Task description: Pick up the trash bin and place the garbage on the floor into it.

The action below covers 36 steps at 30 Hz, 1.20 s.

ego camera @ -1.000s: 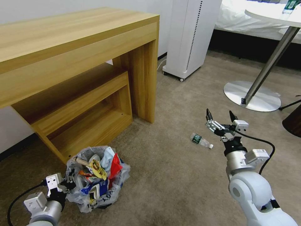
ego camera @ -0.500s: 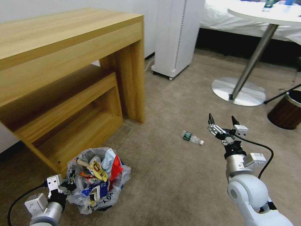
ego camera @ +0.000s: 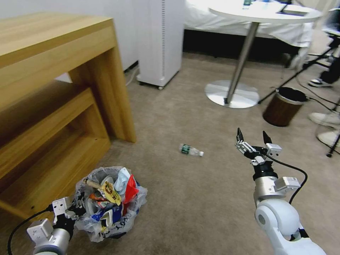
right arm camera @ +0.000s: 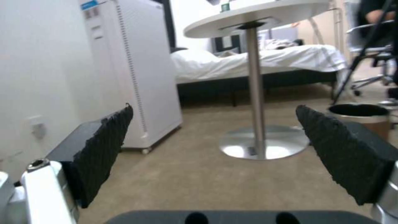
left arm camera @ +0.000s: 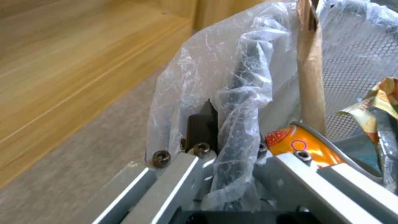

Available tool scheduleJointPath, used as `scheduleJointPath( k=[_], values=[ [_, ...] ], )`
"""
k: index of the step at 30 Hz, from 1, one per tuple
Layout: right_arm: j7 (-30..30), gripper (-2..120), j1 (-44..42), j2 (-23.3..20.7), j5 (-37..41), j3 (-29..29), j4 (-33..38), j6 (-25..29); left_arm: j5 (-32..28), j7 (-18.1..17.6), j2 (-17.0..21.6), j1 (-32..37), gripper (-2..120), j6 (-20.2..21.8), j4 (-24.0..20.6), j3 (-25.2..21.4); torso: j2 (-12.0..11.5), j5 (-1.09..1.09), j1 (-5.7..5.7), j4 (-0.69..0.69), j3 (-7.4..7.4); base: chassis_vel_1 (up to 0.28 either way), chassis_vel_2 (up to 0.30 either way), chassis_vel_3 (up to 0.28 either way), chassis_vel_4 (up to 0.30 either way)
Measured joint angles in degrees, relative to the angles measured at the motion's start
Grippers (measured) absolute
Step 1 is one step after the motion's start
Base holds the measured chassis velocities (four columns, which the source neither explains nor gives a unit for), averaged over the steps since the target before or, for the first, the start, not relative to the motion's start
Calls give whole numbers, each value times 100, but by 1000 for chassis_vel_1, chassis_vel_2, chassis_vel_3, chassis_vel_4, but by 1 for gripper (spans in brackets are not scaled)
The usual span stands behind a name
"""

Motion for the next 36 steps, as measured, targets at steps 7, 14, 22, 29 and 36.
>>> scheduleJointPath(
  k=[7, 14, 22, 29, 36],
  values=[
    [-15, 100, 9, 6, -87, -3, -73, 55, -1, 2, 2, 4, 1, -2, 23, -7, 0, 0, 0, -1, 0, -60, -56, -50, -53],
    [-142, 100, -82, -65, -146, 105, -22, 22, -181, -71, 98, 45, 1, 201, -161, -35, 0, -1, 0, 1, 0, 0, 0, 0, 0],
    [-185, 100, -122, -58, -142, 140, 31, -87, -379, -117, 210, 172, 1, 491, -382, -59, 0, 0, 0, 2, 0, 0, 0, 0, 0],
    [-238, 100, -192, -55, -150, 201, 95, -125, -379, -113, 223, 192, 1, 490, -392, -67, 0, 0, 0, 1, 0, 0, 0, 0, 0],
    [-247, 100, -218, -67, -134, 228, 150, -144, -367, -99, 209, 195, 1, 458, -373, -74, 0, 0, 0, 1, 0, -76, 83, 89, -66]
  ],
)
